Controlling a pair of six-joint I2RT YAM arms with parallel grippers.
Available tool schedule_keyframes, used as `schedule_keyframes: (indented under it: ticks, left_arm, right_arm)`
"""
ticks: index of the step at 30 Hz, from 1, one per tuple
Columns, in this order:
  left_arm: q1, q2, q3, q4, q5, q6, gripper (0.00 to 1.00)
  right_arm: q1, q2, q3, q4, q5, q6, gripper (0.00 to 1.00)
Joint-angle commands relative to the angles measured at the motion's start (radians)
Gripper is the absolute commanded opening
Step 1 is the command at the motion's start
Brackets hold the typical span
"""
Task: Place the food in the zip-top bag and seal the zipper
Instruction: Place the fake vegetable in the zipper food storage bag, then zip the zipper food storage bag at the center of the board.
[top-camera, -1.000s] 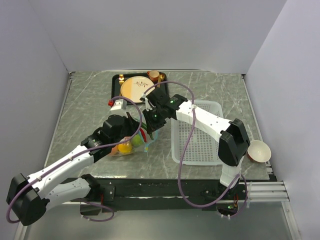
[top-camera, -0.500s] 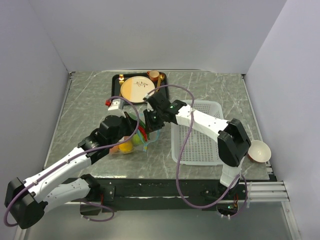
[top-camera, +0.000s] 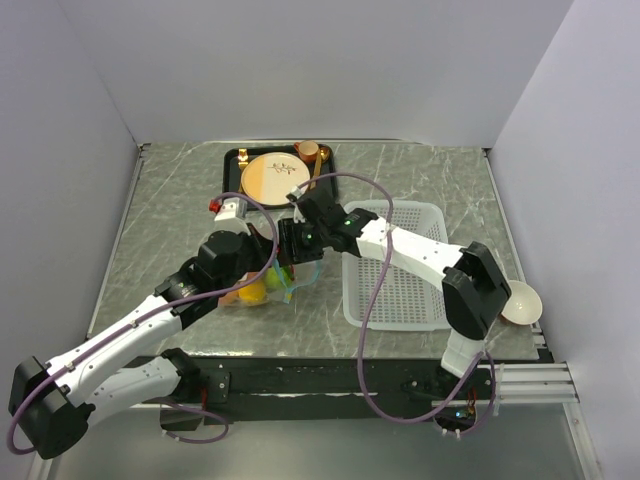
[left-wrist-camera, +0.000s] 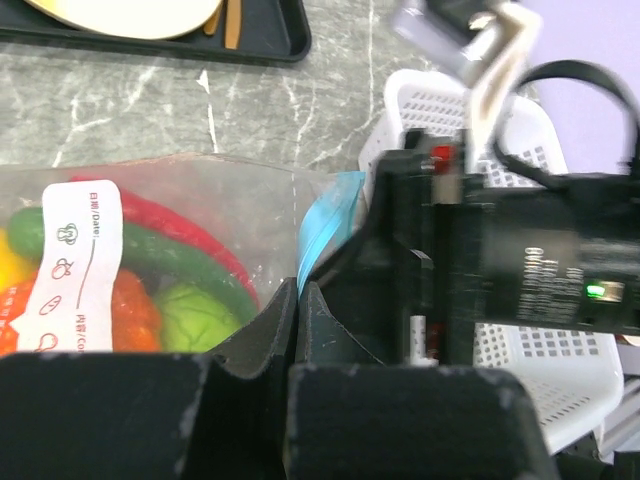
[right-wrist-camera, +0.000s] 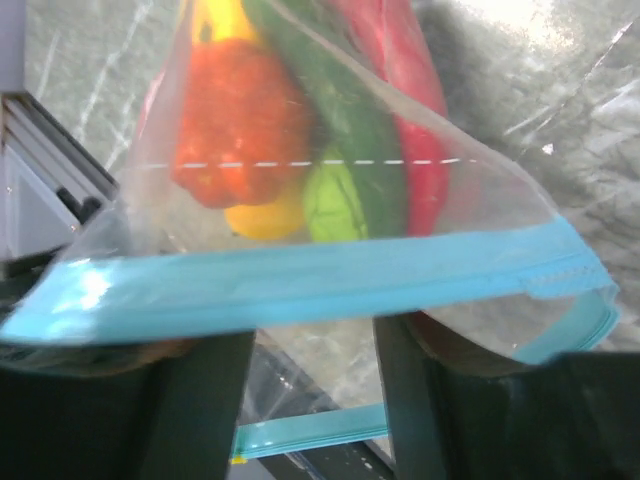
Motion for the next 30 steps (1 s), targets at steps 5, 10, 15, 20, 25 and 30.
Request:
schedule_keyframes:
  ticks: [5,10,15,20,25,30]
  left_arm:
    - [0.000,-0.022,-0.005,0.024,-0.040,-0.015,0.01]
    - [0.000,-0.021,-0.010,0.020,-0.046,-0.020,0.01]
    - [0.000,-0.011,-0.016,0.024,-0.032,-0.026,0.01]
    - [0.000,-0.010,-0.013,0.021,-0.018,-0.022,0.01]
    - [0.000,-0.027,-0.005,-0.013,-0.041,0.000,0.01]
    - [0.000,-0.031,0.018,-0.040,-0.050,0.017,0.01]
  right_arm:
    - [0.007,-0.172,-0.009,-0.084,0.243,-0.038,0.71]
    - [-0.007,-0.294,-0.121,-0.107,0.354,0.009,0.69]
    - [-0.024,-0.388,-0.282,-0.025,0.323,0.142,0.63]
    - [-0.026,-0.410,-0.403,0.135,0.204,0.259,0.59]
    - [-0.026,-0.306,-0.374,0.187,0.176,0.288,0.48]
    - [-0.027,-0.287,-0.370,0.215,0.266,0.305,0.45]
